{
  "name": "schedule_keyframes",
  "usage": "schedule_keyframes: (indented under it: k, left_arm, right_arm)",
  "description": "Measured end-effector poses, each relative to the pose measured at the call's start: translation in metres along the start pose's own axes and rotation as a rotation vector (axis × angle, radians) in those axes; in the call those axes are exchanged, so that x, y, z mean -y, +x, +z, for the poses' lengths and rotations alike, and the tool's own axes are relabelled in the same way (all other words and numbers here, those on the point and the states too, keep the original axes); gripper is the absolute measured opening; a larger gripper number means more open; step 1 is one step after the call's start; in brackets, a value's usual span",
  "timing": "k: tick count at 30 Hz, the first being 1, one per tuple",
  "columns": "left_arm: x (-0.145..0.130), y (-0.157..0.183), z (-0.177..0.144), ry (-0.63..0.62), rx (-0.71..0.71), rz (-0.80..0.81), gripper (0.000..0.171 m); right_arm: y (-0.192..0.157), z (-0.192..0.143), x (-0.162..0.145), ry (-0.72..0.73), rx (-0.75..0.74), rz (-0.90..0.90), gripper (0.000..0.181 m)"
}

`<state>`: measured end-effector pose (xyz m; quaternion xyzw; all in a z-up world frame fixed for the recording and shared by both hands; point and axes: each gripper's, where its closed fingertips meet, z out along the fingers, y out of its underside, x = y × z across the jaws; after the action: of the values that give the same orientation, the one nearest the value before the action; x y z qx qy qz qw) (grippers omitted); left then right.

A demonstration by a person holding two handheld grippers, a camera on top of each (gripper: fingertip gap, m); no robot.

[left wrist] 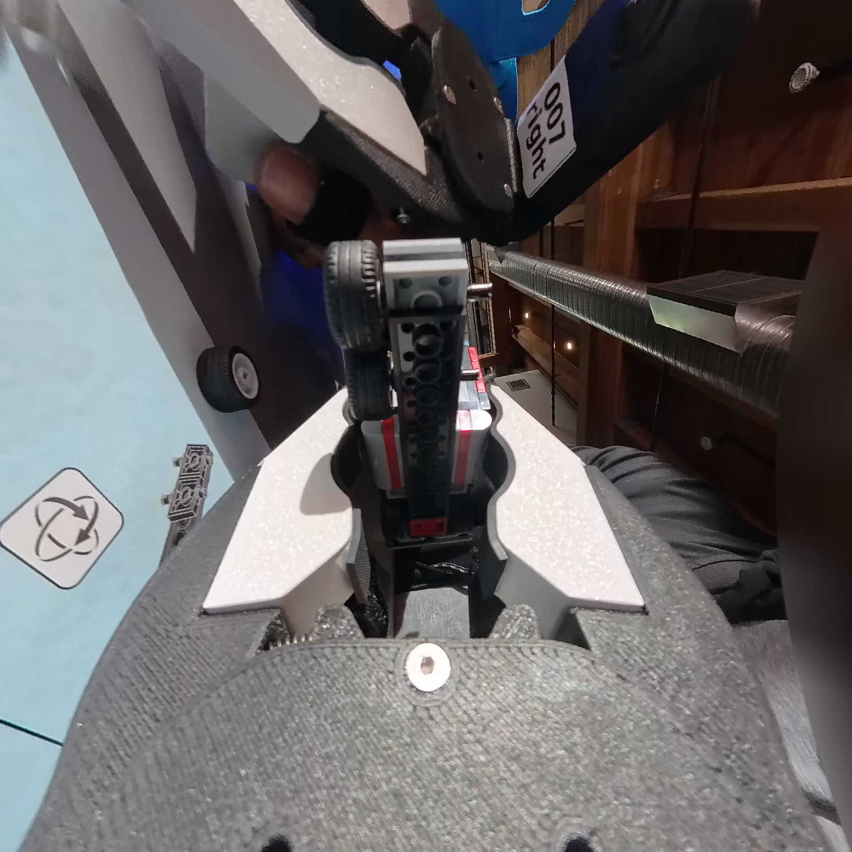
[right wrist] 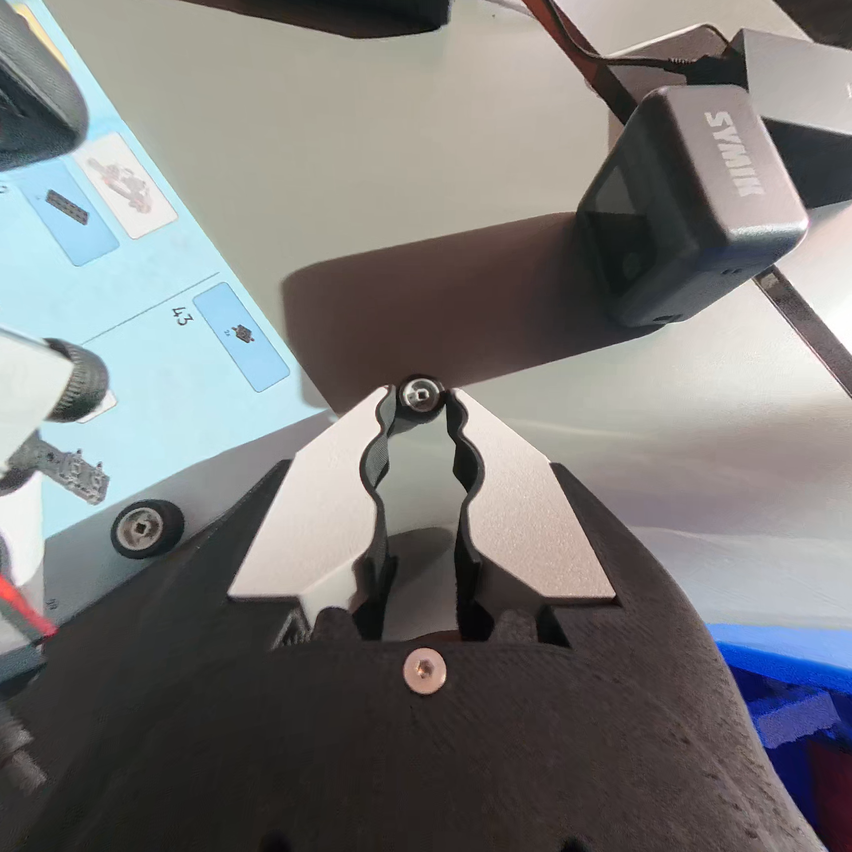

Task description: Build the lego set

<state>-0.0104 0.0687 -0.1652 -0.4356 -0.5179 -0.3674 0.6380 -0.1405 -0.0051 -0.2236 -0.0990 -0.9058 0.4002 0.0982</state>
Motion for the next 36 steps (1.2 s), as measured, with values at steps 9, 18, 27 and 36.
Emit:
schedule_keyframes:
  k: [9, 18, 27, 36]
  left_arm:
    - [0.002, -0.018, -0.003, 0.014, 0.142, 0.025, 0.052]
    - [0.001, -0.025, -0.003, 0.017, 0.219, 0.058, 0.052]
    - [0.0, -0.027, -0.002, 0.012, 0.236, 0.068, 0.052]
    - [0.0, -0.028, -0.002, 0.012, 0.248, 0.074, 0.052]
  right_arm:
    - [-0.065, -0.085, 0.047, 0.322, 0.424, 0.007, 0.023]
    - [-0.088, -0.07, 0.044, 0.264, 0.389, -0.088, 0.023]
    - [-0.093, -0.068, 0.045, 0.269, 0.382, -0.102, 0.023]
    - [-0.099, -0.067, 0.042, 0.236, 0.369, -0.151, 0.023]
